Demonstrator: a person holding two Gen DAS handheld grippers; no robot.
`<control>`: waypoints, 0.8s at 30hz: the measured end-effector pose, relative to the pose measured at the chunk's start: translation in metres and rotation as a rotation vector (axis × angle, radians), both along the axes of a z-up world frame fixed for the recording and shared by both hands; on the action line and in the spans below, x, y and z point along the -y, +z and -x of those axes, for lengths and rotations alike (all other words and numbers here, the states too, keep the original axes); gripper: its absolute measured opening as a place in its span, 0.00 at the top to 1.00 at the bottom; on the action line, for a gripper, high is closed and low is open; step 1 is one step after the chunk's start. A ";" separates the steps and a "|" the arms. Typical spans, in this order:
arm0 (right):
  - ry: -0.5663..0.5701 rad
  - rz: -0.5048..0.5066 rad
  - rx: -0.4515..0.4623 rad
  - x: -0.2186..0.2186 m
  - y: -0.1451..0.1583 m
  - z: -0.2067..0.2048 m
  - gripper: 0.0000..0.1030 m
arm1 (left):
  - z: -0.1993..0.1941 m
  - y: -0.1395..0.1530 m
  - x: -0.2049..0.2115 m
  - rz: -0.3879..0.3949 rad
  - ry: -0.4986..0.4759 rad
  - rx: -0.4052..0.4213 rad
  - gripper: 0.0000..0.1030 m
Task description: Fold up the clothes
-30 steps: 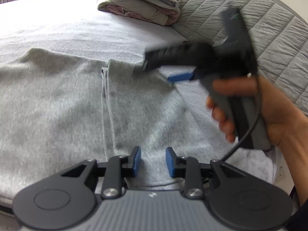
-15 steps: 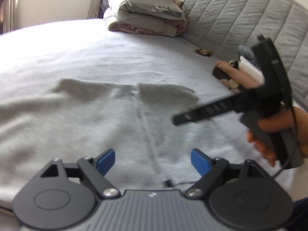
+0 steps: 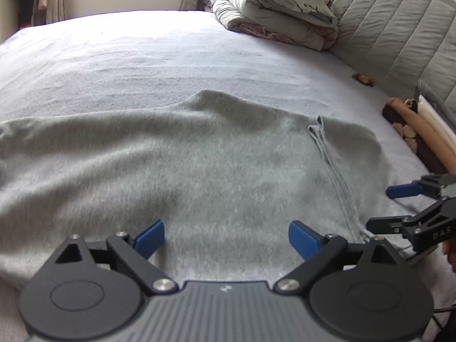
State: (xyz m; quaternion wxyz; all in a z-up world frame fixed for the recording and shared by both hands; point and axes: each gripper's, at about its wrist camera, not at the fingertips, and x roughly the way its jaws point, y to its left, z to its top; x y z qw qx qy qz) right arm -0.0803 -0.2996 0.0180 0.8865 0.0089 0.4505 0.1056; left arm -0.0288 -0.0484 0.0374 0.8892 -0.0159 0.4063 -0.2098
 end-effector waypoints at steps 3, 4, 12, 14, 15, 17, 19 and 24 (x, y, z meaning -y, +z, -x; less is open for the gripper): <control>-0.060 -0.046 0.009 0.001 0.012 0.006 0.03 | 0.000 0.007 -0.005 0.012 0.023 0.013 0.06; -0.057 -0.093 0.029 0.001 0.017 0.012 0.03 | -0.001 0.006 -0.007 0.017 0.031 0.005 0.06; 0.004 0.039 0.022 -0.040 -0.003 0.029 0.00 | 0.001 0.002 -0.008 -0.004 0.041 -0.014 0.06; -0.002 -0.013 0.040 -0.036 0.004 0.033 0.01 | 0.001 0.004 -0.009 0.001 0.046 -0.004 0.06; -0.005 -0.042 0.052 -0.032 0.008 0.036 0.02 | 0.001 0.005 -0.010 0.003 0.050 0.001 0.06; -0.008 -0.030 0.051 -0.030 0.010 0.041 0.02 | 0.001 0.006 -0.013 0.004 0.063 0.009 0.06; 0.017 -0.003 0.031 -0.031 0.000 0.043 0.01 | 0.000 0.005 -0.014 0.003 0.069 0.002 0.06; 0.038 0.022 0.068 -0.034 0.002 0.051 0.01 | 0.002 0.005 -0.013 0.006 0.059 -0.003 0.05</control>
